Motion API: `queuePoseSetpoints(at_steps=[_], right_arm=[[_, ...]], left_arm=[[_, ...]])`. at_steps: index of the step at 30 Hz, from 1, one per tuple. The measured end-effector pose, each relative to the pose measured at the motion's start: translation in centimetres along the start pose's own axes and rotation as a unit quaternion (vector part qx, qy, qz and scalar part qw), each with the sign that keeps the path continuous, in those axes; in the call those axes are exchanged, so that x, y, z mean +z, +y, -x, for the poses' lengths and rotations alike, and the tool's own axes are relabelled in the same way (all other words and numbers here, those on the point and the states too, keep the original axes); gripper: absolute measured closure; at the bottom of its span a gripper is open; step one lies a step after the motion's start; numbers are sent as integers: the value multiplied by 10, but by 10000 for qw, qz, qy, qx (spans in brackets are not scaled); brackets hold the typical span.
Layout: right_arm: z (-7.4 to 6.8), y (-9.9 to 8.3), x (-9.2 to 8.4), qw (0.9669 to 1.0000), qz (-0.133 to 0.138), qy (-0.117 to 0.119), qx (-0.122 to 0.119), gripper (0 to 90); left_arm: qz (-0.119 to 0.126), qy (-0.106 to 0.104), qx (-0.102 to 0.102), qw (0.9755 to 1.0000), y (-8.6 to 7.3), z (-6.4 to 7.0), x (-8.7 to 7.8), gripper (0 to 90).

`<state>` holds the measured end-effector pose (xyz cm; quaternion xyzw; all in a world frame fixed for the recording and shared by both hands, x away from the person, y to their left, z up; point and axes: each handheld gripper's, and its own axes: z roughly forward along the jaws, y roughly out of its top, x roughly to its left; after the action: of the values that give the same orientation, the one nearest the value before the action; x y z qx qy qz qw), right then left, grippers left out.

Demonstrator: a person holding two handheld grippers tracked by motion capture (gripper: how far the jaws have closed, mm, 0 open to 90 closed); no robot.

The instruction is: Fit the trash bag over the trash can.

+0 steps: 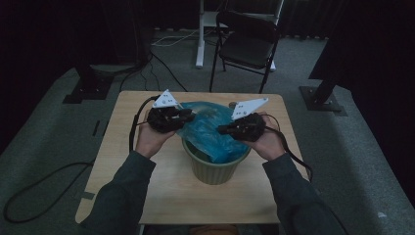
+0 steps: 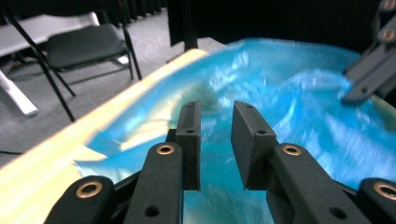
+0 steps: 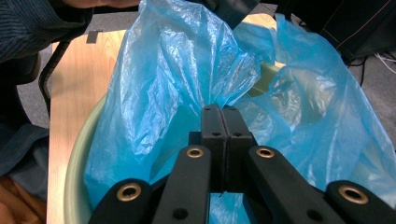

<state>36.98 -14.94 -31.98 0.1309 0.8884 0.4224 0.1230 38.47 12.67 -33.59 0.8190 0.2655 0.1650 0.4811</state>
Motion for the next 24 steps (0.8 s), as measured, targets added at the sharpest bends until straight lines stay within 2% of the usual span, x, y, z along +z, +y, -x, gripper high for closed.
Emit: queuePoseSetpoints(at_steps=[2, 7, 11, 13, 16, 20, 24], right_arm=[[-2, -2, -3, 10000, 33, -41, -20, 900], [-7, -13, -12, 9999, 98, -126, 39, 900], [-8, -20, -17, 9997, 142, -166, 61, 900], [-10, -24, -21, 9997, 158, -177, 104, 900], [-14, -34, -26, 9996, 165, -200, 132, 900], [-17, -42, -30, 9995, 185, -210, 175, 900], [-17, -49, -34, 9994, 163, -218, 208, 900]], left_arm=[[-45, -20, 33, 10000, -3, 2, 0, 731], [-186, -134, 58, 9997, -23, 16, -7, 732], [-160, -132, 62, 9998, -28, 20, -14, 732], [-123, -67, 55, 9999, -29, 19, -20, 732], [27, 65, -71, 9999, -30, 11, -30, 731], [82, 221, -180, 9996, -33, 3, -35, 726], [196, 450, -505, 9975, -41, -16, -41, 707]])
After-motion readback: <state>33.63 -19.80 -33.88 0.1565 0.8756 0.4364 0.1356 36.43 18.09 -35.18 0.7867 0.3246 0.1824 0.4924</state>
